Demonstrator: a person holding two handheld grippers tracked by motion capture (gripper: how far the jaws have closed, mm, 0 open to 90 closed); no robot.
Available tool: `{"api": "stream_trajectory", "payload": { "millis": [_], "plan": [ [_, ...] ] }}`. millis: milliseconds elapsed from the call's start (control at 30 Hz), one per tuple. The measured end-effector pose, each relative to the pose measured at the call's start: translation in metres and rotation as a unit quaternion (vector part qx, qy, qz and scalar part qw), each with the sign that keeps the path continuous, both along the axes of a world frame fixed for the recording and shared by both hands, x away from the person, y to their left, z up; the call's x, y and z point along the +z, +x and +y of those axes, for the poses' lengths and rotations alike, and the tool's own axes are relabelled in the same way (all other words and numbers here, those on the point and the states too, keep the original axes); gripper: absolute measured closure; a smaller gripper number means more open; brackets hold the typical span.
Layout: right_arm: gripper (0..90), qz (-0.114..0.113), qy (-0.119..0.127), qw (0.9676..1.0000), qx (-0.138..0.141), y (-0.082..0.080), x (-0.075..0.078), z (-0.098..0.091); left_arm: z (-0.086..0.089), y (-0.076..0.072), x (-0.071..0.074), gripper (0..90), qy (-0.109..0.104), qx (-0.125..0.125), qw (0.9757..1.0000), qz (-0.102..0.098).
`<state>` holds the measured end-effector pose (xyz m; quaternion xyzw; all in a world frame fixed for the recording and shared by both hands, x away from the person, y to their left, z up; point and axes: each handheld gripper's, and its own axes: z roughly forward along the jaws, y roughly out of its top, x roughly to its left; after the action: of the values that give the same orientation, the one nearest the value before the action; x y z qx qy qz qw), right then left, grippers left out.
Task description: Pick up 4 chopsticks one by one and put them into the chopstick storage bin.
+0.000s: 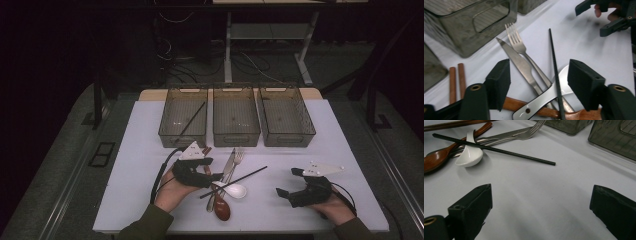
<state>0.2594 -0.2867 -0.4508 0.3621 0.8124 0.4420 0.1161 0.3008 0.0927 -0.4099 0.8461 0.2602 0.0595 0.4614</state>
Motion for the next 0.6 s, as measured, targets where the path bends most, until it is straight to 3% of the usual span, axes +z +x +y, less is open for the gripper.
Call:
{"api": "stream_trajectory", "payload": {
  "millis": [600],
  "plan": [
    [4.2,0.0,-0.003,1.0,0.002,0.0,-0.001,0.001,-0.018,-0.006,-0.009,66.1,0.018,-0.042,0.9989,0.013]
  ]
}}
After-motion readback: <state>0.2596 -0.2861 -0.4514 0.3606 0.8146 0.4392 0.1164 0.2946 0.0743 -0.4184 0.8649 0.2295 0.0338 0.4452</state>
